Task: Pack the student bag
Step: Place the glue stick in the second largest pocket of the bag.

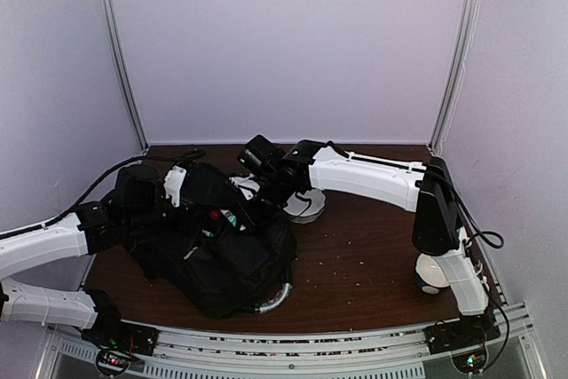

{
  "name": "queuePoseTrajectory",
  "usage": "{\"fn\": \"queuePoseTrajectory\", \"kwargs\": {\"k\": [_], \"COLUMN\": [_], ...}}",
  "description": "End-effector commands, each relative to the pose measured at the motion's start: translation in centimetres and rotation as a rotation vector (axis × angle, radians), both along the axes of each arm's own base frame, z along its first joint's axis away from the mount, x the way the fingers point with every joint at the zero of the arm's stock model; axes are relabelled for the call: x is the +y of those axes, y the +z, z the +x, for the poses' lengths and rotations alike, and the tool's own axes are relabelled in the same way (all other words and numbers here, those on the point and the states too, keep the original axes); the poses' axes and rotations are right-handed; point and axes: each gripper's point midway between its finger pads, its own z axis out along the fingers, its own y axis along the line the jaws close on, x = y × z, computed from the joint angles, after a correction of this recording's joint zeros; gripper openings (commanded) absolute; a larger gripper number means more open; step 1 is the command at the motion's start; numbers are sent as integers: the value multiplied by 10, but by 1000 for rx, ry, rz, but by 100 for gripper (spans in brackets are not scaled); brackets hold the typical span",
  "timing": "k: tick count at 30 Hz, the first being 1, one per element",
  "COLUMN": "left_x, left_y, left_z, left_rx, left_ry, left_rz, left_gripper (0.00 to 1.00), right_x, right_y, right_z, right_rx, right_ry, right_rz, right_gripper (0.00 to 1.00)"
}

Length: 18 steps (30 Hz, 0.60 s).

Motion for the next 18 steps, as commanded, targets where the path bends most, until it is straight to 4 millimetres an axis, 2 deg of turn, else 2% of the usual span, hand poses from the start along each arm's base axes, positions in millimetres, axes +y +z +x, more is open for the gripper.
{"fn": "queuePoseTrajectory", "kwargs": {"k": [1,5,13,18], "left_x": [-17,-17,-16,-15], "left_y": [61,61,60,60], "left_z": [5,4,3,2], "left_rx": [-157,-155,-152,-154], "left_ry": [-44,-50,-49,-44], "left_rz": [-162,-163,-166,-168], "left_gripper": [0,0,0,0], "right_x": [8,17,28,30], "right_y": [11,14,10,25], "right_z": [30,40,39,39], "right_rx": [-90,-120,-170,-206], "right_ry": [-118,-145,-101,-71], "right_rz": [15,34,33,57], "right_gripper": [14,15,19,24]}}
